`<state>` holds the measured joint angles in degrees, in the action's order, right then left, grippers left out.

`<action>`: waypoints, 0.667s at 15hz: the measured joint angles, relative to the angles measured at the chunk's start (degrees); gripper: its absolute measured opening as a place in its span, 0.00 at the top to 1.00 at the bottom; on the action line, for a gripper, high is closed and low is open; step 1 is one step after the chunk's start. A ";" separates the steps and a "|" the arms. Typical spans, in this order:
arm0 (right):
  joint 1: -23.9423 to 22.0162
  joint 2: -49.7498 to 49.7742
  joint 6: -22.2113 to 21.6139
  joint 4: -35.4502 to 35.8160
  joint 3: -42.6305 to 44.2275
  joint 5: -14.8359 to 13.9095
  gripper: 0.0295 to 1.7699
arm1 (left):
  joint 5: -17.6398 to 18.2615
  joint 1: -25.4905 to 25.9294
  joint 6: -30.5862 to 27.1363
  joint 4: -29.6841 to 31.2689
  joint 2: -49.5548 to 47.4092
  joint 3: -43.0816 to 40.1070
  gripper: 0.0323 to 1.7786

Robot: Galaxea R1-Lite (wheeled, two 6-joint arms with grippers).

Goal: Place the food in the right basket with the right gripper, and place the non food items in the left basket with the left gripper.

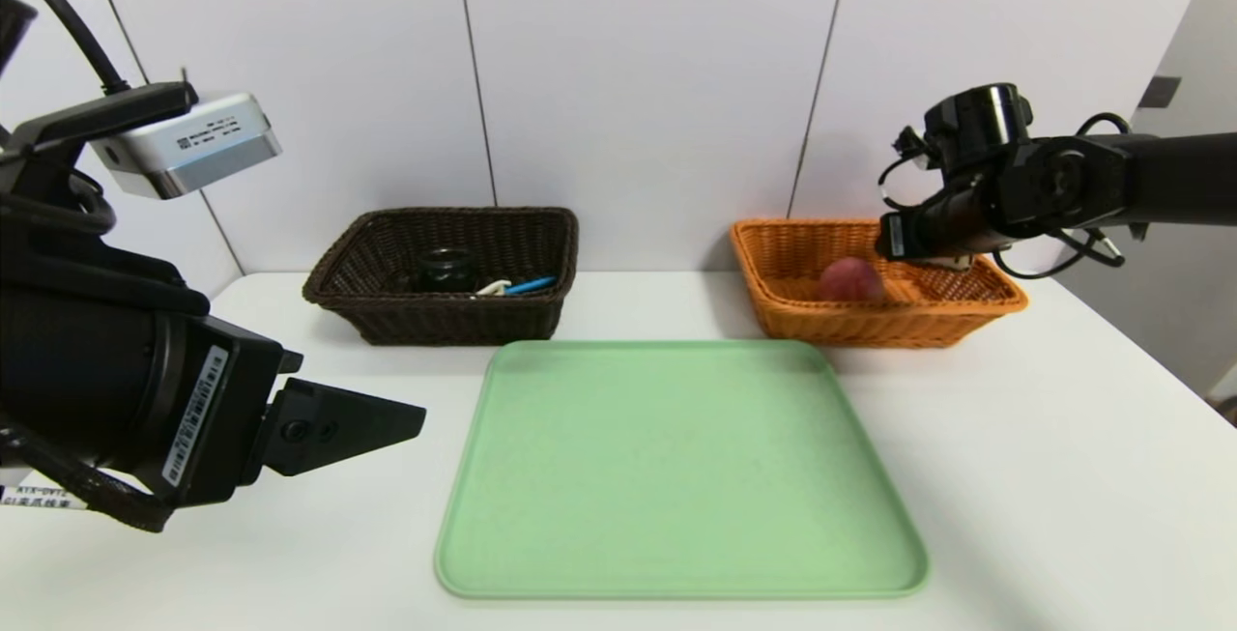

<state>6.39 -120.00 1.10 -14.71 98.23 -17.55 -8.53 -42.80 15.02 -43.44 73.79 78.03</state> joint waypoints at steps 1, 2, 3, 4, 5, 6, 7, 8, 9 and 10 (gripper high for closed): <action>0.00 0.13 -0.06 -0.05 -0.02 0.26 0.30 | 0.00 0.00 0.00 0.00 -0.01 0.00 0.05; -0.05 0.41 -0.16 -0.13 -0.07 0.39 0.27 | 0.00 0.00 0.00 0.00 -0.04 0.00 0.05; -0.09 1.01 -0.13 -0.38 -0.09 0.59 0.24 | -0.01 0.05 0.00 0.00 -0.09 0.00 0.05; -0.09 1.78 -0.09 -0.52 -0.11 0.72 0.22 | -0.09 0.06 0.02 0.00 -0.11 0.00 0.05; 0.00 2.63 0.02 -0.57 -0.11 0.78 0.20 | -0.09 0.09 0.13 0.00 -0.15 0.02 0.05; 0.09 3.47 0.11 -0.63 -0.11 0.80 0.18 | -0.09 0.09 0.16 0.00 -0.20 0.02 0.05; 0.13 4.38 0.24 -0.72 -0.11 0.80 0.16 | -0.09 0.09 0.13 0.00 -0.23 0.02 0.05; 0.06 4.90 0.27 -0.91 -0.11 0.78 0.14 | -0.09 0.11 0.17 0.00 -0.33 0.02 0.05; 0.00 5.25 0.17 -1.29 -0.24 0.74 0.13 | -0.11 0.11 0.16 0.00 -0.45 0.02 0.05; -0.05 5.53 -0.02 -1.38 -0.61 0.74 0.12 | -0.09 0.11 0.22 -0.02 -0.56 0.02 0.05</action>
<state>6.34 -114.47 1.07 -16.09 97.62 -16.81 -8.62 -42.69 15.24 -43.46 73.23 78.06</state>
